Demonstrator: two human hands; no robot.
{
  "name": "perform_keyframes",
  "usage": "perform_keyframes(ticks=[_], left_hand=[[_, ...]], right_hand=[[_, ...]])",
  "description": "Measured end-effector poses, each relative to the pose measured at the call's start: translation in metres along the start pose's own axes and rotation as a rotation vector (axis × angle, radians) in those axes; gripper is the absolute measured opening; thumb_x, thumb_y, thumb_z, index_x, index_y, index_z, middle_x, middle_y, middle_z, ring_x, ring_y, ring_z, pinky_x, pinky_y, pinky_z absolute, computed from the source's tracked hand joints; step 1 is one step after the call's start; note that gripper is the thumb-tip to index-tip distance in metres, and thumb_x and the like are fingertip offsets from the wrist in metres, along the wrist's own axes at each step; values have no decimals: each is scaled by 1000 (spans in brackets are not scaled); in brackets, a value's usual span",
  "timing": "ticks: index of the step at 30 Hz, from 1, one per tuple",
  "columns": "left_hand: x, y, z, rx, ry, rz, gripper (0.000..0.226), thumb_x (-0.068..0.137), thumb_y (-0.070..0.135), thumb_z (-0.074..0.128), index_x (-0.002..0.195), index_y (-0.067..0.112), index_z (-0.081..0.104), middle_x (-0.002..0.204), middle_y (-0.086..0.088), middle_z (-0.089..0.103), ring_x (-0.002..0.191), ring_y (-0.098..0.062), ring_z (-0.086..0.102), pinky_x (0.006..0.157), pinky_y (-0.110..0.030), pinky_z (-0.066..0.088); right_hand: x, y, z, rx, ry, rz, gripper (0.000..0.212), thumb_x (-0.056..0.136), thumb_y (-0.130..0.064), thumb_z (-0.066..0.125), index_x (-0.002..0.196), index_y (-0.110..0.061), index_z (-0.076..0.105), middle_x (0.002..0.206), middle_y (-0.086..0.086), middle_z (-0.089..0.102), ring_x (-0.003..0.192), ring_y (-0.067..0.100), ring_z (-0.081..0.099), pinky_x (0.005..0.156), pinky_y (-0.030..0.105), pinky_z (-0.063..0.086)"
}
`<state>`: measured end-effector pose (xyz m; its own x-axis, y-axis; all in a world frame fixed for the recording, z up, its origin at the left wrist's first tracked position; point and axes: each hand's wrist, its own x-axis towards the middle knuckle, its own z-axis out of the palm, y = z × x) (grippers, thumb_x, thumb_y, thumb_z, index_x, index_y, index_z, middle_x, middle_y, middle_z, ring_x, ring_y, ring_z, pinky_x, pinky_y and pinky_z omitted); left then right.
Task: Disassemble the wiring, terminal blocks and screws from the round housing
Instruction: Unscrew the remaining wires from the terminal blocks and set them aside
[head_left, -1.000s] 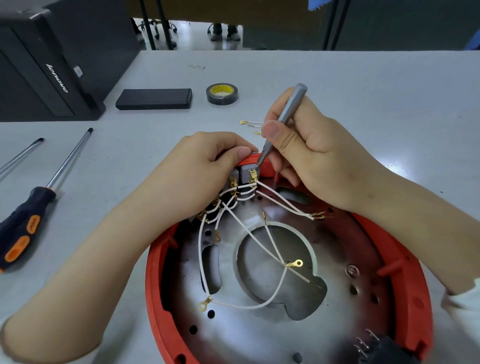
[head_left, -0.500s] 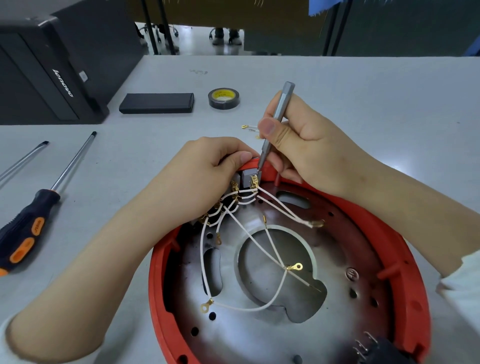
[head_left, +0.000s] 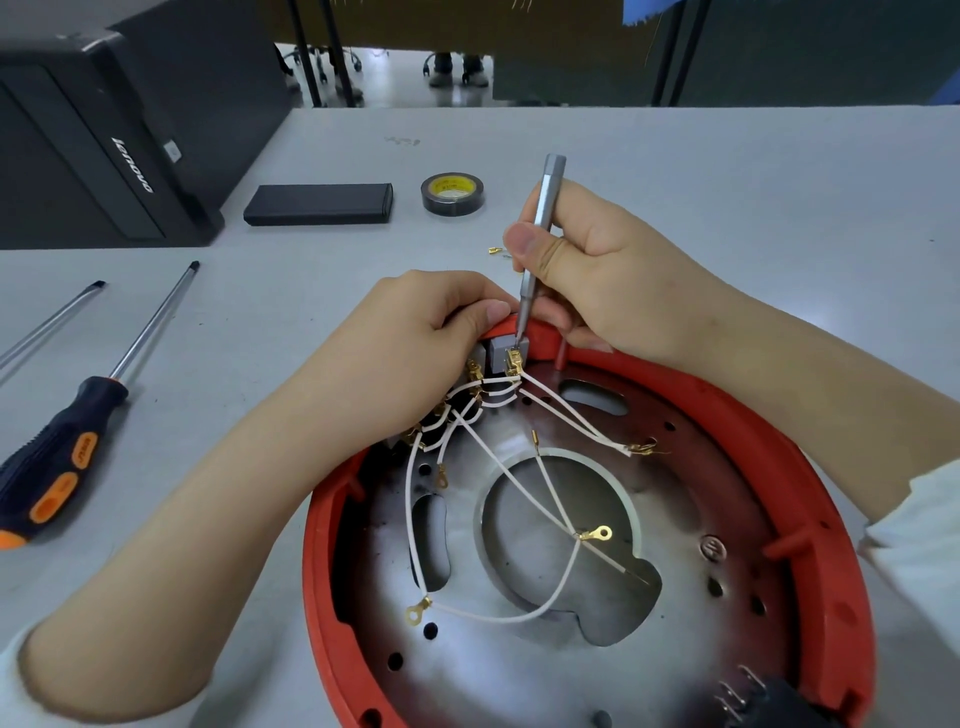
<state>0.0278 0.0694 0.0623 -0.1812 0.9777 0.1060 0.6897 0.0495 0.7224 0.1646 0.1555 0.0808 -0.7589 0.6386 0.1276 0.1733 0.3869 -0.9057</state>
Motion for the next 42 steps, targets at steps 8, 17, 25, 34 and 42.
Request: perform_keyframes(ticks=[8, 17, 25, 34, 42], left_hand=[[0, -1, 0, -20, 0, -9, 22, 99, 26, 49, 97, 31, 70, 50, 22, 56, 42, 2, 50, 39, -7, 33], [0, -2, 0, -44, -4, -20, 23, 99, 26, 48, 91, 34, 69, 49, 17, 55, 40, -1, 48, 39, -9, 34], [-1, 0, -1, -29, -4, -6, 24, 100, 22, 48, 98, 29, 71, 49, 32, 54, 43, 14, 49, 42, -3, 31], [-2, 1, 0, -9, 10, -5, 24, 99, 24, 49, 97, 32, 71, 70, 17, 68, 55, 5, 56, 52, -5, 38], [0, 0, 0, -10, 8, 1, 23, 99, 24, 49, 97, 32, 71, 64, 25, 64, 57, 7, 57, 54, -5, 38]], right_hand=[[10, -6, -2, -4, -67, 126, 22, 103, -24, 38, 85, -14, 41, 53, 1, 36, 27, 3, 30, 33, 15, 26], [16, -9, -3, -76, -93, 202, 26, 104, -27, 35, 85, -12, 40, 54, 5, 37, 26, 5, 26, 31, 14, 22], [-12, 4, -1, -21, 116, 14, 19, 102, -29, 40, 85, -23, 43, 51, 0, 45, 36, 10, 37, 41, 21, 35], [-14, 10, 2, -62, 175, -25, 16, 102, -29, 40, 87, -21, 42, 49, -2, 49, 35, 6, 39, 42, 18, 36], [-14, 9, 2, -35, 163, -22, 17, 102, -28, 40, 88, -19, 43, 48, -3, 50, 34, 6, 40, 42, 18, 36]])
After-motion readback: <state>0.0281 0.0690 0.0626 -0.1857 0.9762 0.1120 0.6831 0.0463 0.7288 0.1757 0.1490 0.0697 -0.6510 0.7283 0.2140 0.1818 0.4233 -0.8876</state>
